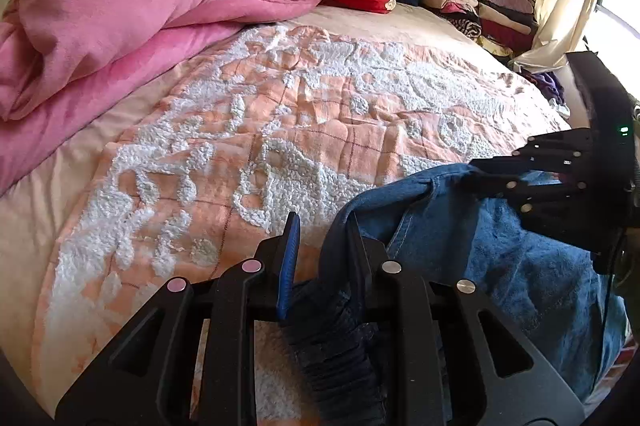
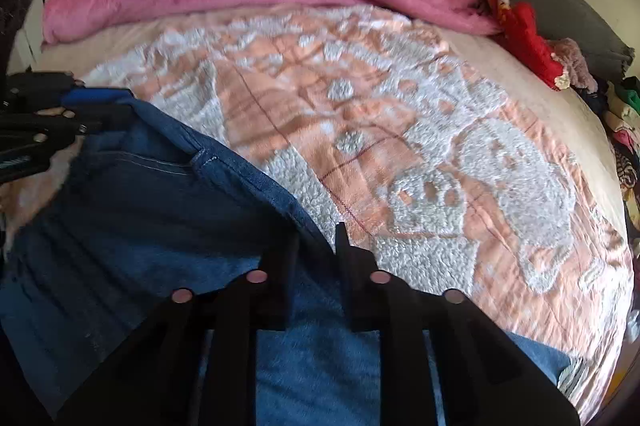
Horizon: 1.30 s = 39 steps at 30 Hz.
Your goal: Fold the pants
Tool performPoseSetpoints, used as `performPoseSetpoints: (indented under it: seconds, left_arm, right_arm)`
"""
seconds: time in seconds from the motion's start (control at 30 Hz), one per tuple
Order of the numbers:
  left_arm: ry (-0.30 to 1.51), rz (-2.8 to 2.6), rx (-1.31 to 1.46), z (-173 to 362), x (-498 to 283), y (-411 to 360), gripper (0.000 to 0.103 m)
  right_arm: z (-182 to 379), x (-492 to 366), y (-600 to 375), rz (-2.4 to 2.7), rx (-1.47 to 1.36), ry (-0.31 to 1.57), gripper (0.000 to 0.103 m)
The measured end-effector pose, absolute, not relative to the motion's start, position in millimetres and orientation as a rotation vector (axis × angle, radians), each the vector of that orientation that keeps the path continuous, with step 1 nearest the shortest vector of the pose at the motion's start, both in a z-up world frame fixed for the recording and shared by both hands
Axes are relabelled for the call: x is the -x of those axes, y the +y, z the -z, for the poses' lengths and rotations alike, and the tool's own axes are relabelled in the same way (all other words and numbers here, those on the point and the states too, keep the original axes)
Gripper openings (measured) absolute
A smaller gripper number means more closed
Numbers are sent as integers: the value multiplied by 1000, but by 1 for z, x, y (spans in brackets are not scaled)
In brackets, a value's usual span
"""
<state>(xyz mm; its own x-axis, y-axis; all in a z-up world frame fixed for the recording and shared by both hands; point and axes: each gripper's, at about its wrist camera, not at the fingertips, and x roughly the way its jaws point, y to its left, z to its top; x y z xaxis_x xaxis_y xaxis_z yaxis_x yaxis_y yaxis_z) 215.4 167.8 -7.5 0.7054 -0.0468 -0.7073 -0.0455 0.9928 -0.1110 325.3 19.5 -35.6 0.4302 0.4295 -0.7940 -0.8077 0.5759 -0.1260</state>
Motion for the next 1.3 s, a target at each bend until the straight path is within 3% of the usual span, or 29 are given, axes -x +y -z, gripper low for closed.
performPoseSetpoints:
  seconds: [0.57,1.03,1.23,1.3]
  left_arm:
    - [682,63,127,-27,-157,153,8]
    - [668,101,247,-26,-48,154,8]
    - [678,100,303,-26,-34,162,35]
    - [699,114,327,-23,-38,161,54]
  right_arm:
    - [-22,-221,-65,-886,270,661,7]
    - [0,-103,-101,-968,192,709,7]
    - [13,-85,-109,-964,164,739,7]
    - [14,-82,-110,-964,169,739,7]
